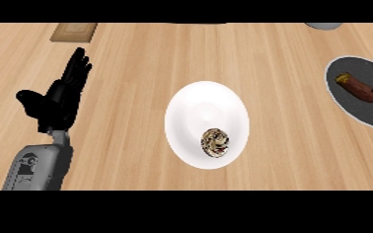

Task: Pick the sweet potato from the plate and place it in the pan

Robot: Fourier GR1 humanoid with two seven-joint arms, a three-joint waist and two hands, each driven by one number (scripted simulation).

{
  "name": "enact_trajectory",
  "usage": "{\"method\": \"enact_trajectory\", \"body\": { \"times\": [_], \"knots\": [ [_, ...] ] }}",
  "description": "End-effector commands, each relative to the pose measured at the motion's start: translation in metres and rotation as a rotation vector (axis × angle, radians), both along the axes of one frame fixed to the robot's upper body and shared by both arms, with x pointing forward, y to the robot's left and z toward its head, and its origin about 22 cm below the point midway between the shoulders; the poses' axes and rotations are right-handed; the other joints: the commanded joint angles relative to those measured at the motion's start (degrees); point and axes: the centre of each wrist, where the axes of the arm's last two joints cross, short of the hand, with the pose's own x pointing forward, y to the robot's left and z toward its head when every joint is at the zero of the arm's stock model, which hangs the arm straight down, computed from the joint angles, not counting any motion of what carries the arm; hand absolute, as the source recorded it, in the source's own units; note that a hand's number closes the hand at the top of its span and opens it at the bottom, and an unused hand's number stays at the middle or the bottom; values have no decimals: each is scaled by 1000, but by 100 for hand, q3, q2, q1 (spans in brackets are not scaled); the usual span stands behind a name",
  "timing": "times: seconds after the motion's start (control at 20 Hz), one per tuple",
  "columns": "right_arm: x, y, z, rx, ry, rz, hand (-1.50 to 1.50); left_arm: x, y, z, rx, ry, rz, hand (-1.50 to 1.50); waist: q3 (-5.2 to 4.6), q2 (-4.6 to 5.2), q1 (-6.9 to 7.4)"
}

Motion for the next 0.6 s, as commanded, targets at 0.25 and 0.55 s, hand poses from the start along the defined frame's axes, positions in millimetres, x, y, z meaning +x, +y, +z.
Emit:
{"method": "enact_trajectory", "body": {
  "times": [0.25, 0.55],
  "knots": [
    [-42, -4, -37, 152, -241, 174, -150, -10, 24, -12, 16, 17, 62, 0, -50, -136, -306],
    [-81, -3, -45, 124, -259, 247, -150, -14, 12, -7, -2, 28, 84, 0, -73, -200, -488]
  ]
}}
